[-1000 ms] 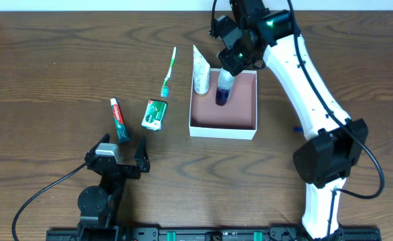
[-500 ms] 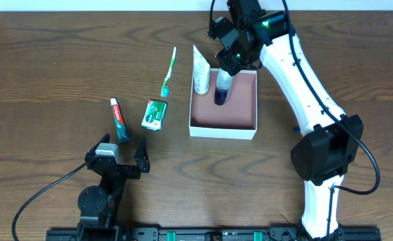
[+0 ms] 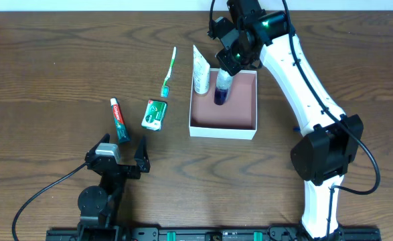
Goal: Pack container
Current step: 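Set the soap bottle down beside the tube inside the box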
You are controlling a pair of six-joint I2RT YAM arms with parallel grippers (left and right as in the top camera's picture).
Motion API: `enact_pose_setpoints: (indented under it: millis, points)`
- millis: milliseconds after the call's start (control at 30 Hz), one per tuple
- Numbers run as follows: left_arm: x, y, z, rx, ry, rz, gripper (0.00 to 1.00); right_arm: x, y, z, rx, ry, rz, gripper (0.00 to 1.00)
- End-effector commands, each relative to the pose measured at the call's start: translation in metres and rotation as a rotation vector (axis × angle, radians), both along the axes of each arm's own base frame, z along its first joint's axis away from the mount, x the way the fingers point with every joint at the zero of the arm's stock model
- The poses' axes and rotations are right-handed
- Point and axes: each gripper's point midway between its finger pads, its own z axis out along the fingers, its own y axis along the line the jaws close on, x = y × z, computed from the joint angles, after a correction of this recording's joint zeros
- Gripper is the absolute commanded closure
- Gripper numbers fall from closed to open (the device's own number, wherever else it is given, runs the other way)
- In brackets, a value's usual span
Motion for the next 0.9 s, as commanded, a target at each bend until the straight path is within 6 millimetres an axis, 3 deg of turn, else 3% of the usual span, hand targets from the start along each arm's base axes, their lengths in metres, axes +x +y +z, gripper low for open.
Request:
enact_pose_setpoints:
  millis: [0,867]
  points:
    - [-0.0005,0.0002,-0.0172,0.017,0.050,-0.002,0.02,-0.0020,0.0090,0.0109,0.032,-0.016,0.007,0.77]
    - [-0.0005,0.0002,-0.0172,0.017,0.050,-0.002,0.02,-0.0022,0.0094,0.0109,0.033,-0.016,0.007,0.65]
